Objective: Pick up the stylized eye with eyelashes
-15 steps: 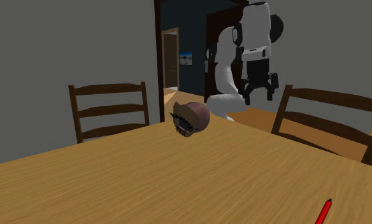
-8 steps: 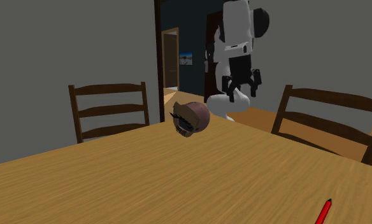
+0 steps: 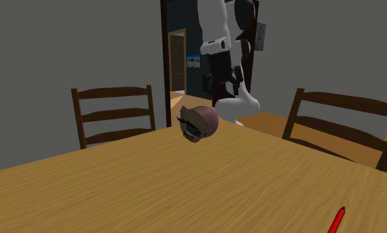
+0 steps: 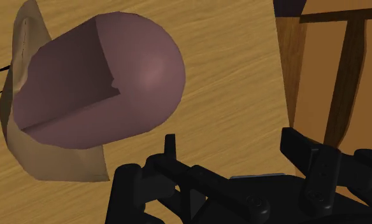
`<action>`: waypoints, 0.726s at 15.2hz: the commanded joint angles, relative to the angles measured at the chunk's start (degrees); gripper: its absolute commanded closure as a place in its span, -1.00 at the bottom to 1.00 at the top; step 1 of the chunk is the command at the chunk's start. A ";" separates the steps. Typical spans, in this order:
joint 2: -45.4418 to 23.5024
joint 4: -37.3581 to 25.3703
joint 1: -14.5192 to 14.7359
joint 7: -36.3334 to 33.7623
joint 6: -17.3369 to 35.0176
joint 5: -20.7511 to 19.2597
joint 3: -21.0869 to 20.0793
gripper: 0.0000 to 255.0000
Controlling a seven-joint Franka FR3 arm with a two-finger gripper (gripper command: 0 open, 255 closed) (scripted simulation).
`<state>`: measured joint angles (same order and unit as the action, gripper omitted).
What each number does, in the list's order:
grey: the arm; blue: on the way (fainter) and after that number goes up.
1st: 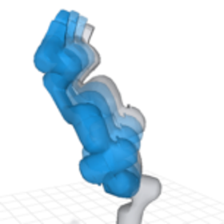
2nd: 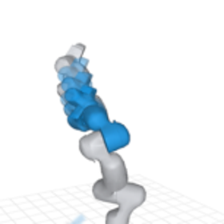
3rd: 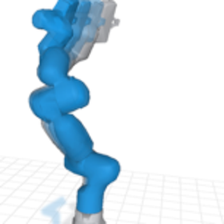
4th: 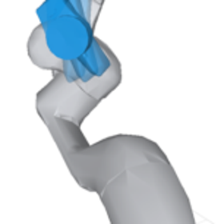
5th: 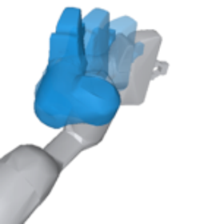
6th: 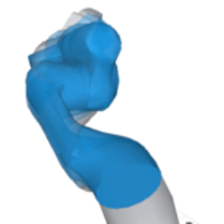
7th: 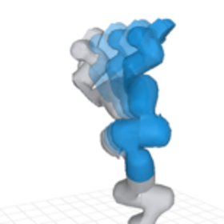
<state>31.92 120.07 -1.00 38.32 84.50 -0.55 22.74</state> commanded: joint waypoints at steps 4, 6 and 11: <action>-8.76 -9.81 1.17 12.70 -3.47 -0.45 8.30 -1.00; -13.20 -14.55 1.68 18.09 -5.08 0.26 11.79 -1.00; -26.76 -27.76 1.45 32.46 -9.84 5.01 20.41 -1.00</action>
<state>8.07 95.12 0.52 67.99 75.71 3.17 41.69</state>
